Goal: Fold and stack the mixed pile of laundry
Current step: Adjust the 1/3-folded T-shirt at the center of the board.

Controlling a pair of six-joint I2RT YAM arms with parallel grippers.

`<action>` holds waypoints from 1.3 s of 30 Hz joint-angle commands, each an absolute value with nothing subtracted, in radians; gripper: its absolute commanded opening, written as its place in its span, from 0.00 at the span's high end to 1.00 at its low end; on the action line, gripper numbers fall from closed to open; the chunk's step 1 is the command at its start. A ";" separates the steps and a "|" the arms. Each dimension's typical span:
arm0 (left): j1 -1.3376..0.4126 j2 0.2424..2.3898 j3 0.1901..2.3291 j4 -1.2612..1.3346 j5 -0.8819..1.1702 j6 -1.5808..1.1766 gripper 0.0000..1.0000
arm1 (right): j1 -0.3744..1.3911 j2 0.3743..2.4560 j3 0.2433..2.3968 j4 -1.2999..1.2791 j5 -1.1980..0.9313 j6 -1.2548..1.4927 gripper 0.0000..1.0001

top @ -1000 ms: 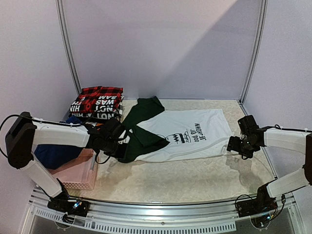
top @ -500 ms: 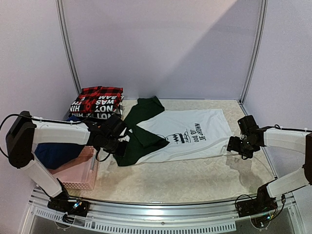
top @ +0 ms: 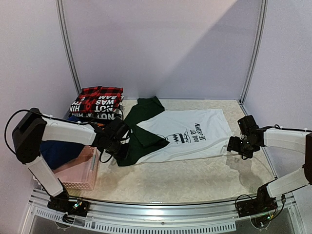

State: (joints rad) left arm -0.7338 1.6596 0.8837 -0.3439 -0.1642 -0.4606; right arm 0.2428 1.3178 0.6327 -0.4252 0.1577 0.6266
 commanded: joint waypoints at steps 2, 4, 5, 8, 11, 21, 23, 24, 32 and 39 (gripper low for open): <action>-0.709 1.720 0.893 -0.282 -0.149 -0.437 0.66 | 0.239 1.330 0.635 -0.423 0.161 0.630 0.14; -0.709 1.729 0.898 -0.273 -0.144 -0.435 0.68 | 0.239 1.330 0.635 -0.420 0.161 0.630 0.14; -0.709 1.732 0.899 -0.271 -0.141 -0.434 0.71 | 0.239 1.331 0.635 -0.421 0.161 0.629 0.14; -0.709 1.726 0.897 -0.265 -0.141 -0.433 0.79 | 0.239 1.331 0.635 -0.421 0.161 0.629 0.14; -0.709 1.714 0.895 -0.269 -0.143 -0.433 0.81 | 0.240 1.333 0.635 -0.421 0.160 0.630 0.15; -0.709 1.672 0.891 -0.282 -0.165 -0.430 1.00 | 0.240 1.337 0.637 -0.421 0.158 0.631 0.15; -0.709 1.665 0.893 -0.289 -0.182 -0.428 1.00 | 0.239 1.337 0.637 -0.421 0.159 0.632 0.15; -0.709 1.661 0.899 -0.298 -0.190 -0.423 1.00 | 0.239 1.339 0.637 -0.421 0.158 0.631 0.15; -0.695 1.647 0.949 -0.360 -0.278 -0.397 1.00 | 0.239 1.344 0.640 -0.420 0.157 0.630 0.15; -0.666 1.685 0.980 -0.371 -0.354 -0.377 1.00 | 0.239 1.347 0.641 -0.421 0.157 0.629 0.15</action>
State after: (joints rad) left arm -0.6949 1.6787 0.9524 -0.3378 -0.2832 -0.4000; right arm 0.2428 1.3312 0.6327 -0.4248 0.1570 0.6266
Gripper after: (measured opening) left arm 0.012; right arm 0.849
